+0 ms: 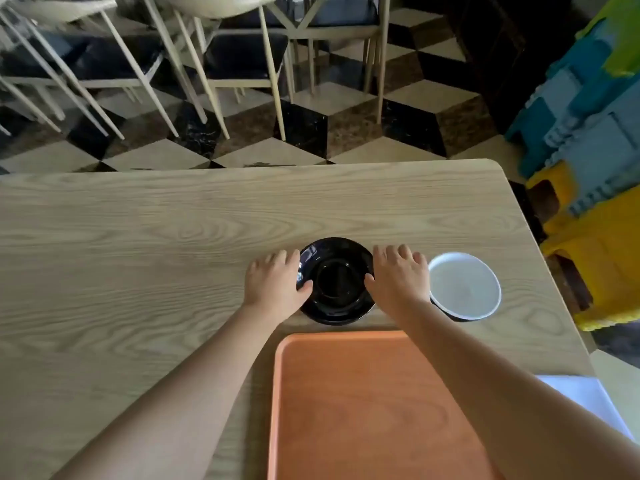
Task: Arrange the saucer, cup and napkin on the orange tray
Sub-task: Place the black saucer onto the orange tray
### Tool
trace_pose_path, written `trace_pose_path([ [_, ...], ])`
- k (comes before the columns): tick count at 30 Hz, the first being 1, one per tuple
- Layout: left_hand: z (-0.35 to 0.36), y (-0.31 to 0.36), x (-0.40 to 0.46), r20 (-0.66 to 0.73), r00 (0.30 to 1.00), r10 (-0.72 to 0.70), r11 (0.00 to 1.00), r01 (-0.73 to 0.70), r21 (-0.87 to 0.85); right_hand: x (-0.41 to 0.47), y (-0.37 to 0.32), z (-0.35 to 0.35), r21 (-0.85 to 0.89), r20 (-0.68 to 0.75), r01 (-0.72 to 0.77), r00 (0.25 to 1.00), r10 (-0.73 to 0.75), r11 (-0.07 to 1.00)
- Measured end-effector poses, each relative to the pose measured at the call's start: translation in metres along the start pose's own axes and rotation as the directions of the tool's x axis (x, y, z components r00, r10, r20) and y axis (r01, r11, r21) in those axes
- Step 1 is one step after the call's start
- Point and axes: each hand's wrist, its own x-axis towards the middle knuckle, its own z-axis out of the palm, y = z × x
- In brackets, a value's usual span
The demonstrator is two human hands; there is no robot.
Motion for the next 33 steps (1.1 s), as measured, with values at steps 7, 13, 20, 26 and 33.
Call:
trace_pose_path([
  [7, 0.015, -0.004, -0.004, 0.037, 0.997, -0.064, 0.978, 0.070, -0.199, 0.001, -0.003, 0.010, -0.028, -0.002, 0.040, 0.999, -0.040, 0.999],
  [13, 0.020, -0.002, -0.007, 0.140, 0.978, -0.153, 0.769, 0.206, -0.605, 0.005, -0.013, 0.006, 0.126, -0.001, 0.015, 1.000, -0.015, 0.992],
  [20, 0.003, -0.011, -0.038, 0.279, 0.918, -0.281, 0.288, 0.358, -0.888, -0.001, -0.010, -0.015, 0.499, -0.065, -0.022, 0.996, 0.062, 0.867],
  [26, -0.021, -0.015, -0.088, 0.274, 0.927, -0.257, 0.134, 0.315, -0.940, -0.047, -0.001, -0.026, 0.775, 0.025, -0.097, 0.992, 0.124, 0.625],
  [33, -0.008, -0.007, -0.147, 0.324, 0.903, -0.282, 0.184, 0.383, -0.905, -0.116, 0.001, 0.002, 0.855, 0.177, -0.228, 0.972, 0.152, 0.466],
])
